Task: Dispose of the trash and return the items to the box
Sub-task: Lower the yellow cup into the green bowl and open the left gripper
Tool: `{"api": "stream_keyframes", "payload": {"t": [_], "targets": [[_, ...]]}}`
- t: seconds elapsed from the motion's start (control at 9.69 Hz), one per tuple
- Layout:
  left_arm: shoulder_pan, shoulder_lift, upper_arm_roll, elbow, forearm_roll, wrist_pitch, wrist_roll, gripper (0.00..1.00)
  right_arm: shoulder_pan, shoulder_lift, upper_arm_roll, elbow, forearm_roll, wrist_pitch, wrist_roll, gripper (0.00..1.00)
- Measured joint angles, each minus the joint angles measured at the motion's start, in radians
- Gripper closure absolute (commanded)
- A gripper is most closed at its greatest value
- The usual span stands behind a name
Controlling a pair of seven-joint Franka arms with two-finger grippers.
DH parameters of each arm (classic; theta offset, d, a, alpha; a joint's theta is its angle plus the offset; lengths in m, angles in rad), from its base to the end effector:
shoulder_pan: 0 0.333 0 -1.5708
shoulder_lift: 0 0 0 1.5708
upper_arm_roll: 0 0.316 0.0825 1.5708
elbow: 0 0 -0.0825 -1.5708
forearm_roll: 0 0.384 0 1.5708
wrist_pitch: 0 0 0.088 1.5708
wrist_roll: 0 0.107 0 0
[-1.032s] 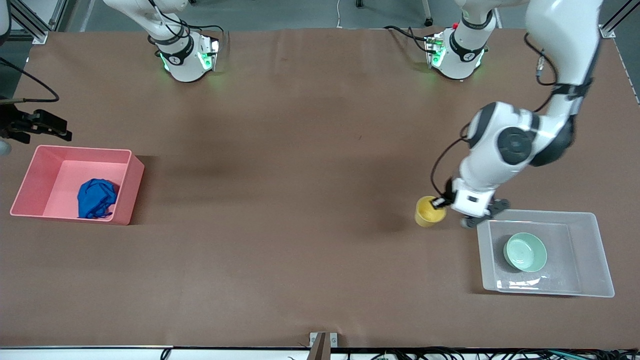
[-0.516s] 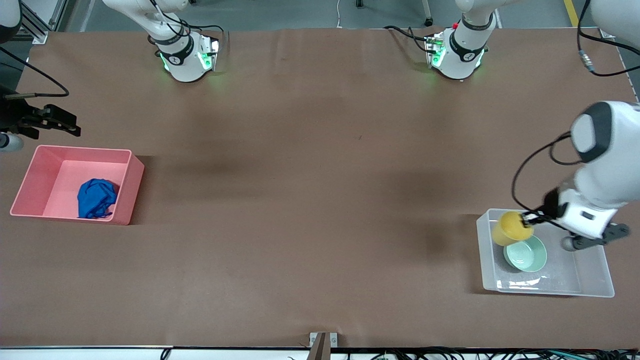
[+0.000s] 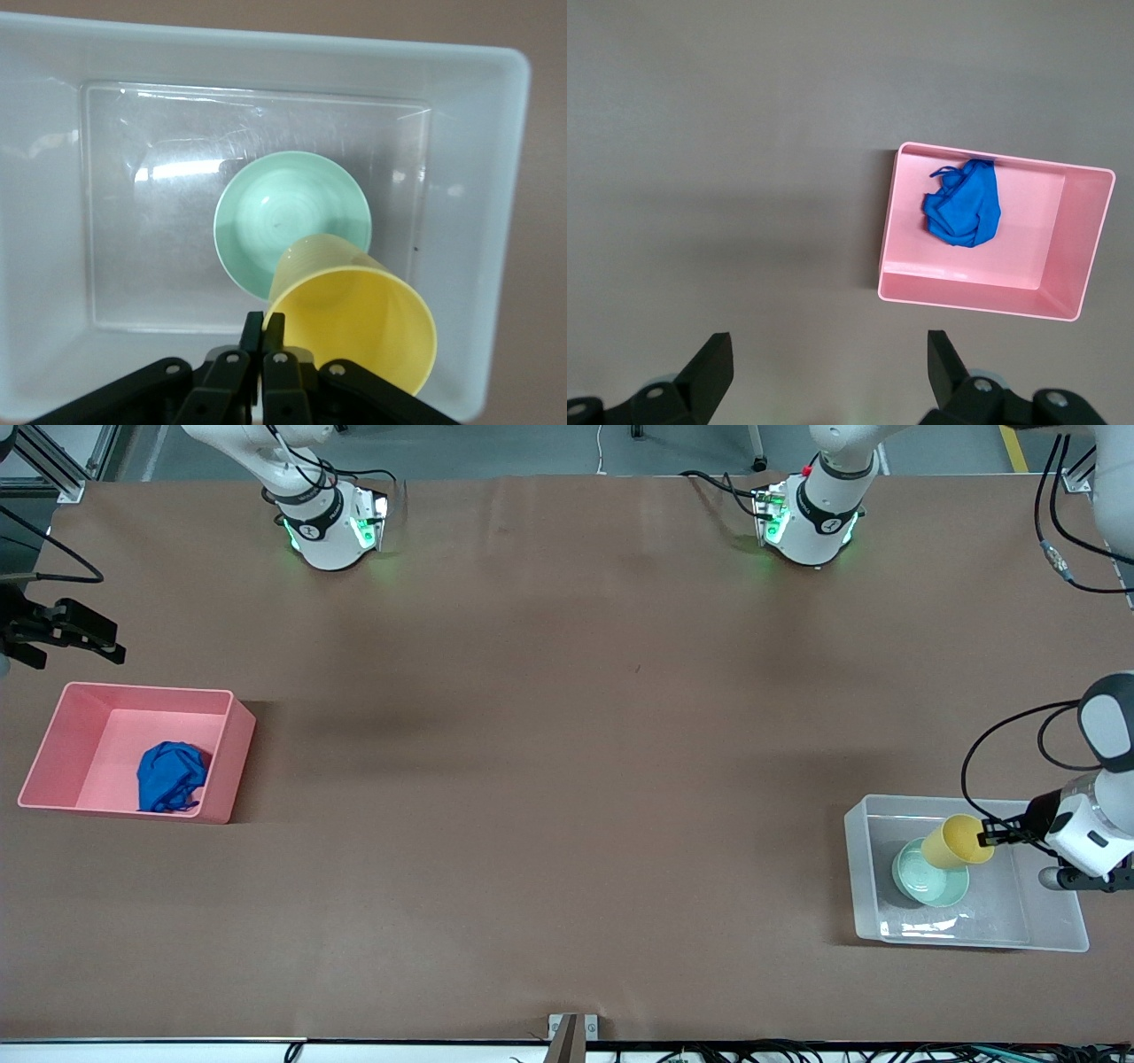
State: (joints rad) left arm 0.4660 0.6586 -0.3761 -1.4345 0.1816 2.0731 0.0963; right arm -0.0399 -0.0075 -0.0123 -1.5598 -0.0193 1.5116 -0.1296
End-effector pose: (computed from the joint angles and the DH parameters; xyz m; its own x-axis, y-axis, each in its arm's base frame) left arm 0.7085 0.1251 0.3273 0.9993 -0.0160 0.0333 -0.0180 -0.9979 0.0627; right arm 0.5453 -0.0307 0.6287 0.9962 0.0762 -0.0428 0.0769 -0.9969 0.0138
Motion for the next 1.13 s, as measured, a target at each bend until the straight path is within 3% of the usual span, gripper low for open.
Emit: {"api": "stream_keyframes", "payload": {"t": [0.41, 0.62, 0.72, 0.83, 0.93, 1.13], "targets": [[-0.003, 0.086, 0.007, 0.017, 0.049, 0.033, 0.009, 0.99, 0.035, 0.0, 0.0, 0.001, 0.0, -0.044, 0.034, 0.03], [-0.003, 0.109, 0.016, 0.018, 0.063, 0.053, 0.018, 0.83, 0.035, 0.0, -0.003, 0.001, 0.0, -0.049, 0.034, 0.03], [-0.003, 0.115, 0.021, 0.019, 0.078, 0.066, 0.018, 0.57, 0.035, 0.0, -0.004, 0.001, 0.0, -0.05, 0.034, 0.03], [-0.004, 0.115, 0.022, 0.022, 0.086, 0.071, 0.019, 0.17, 0.035, 0.0, -0.004, 0.001, 0.0, -0.05, 0.034, 0.03], [-0.006, 0.114, 0.021, 0.032, 0.089, 0.074, 0.02, 0.0, 0.035, 0.0, -0.004, 0.001, 0.0, -0.05, 0.034, 0.03], [-0.006, 0.091, 0.012, 0.057, 0.09, 0.074, 0.021, 0.0, 0.035, 0.0, -0.004, 0.0, 0.0, -0.05, 0.034, 0.03]]}}
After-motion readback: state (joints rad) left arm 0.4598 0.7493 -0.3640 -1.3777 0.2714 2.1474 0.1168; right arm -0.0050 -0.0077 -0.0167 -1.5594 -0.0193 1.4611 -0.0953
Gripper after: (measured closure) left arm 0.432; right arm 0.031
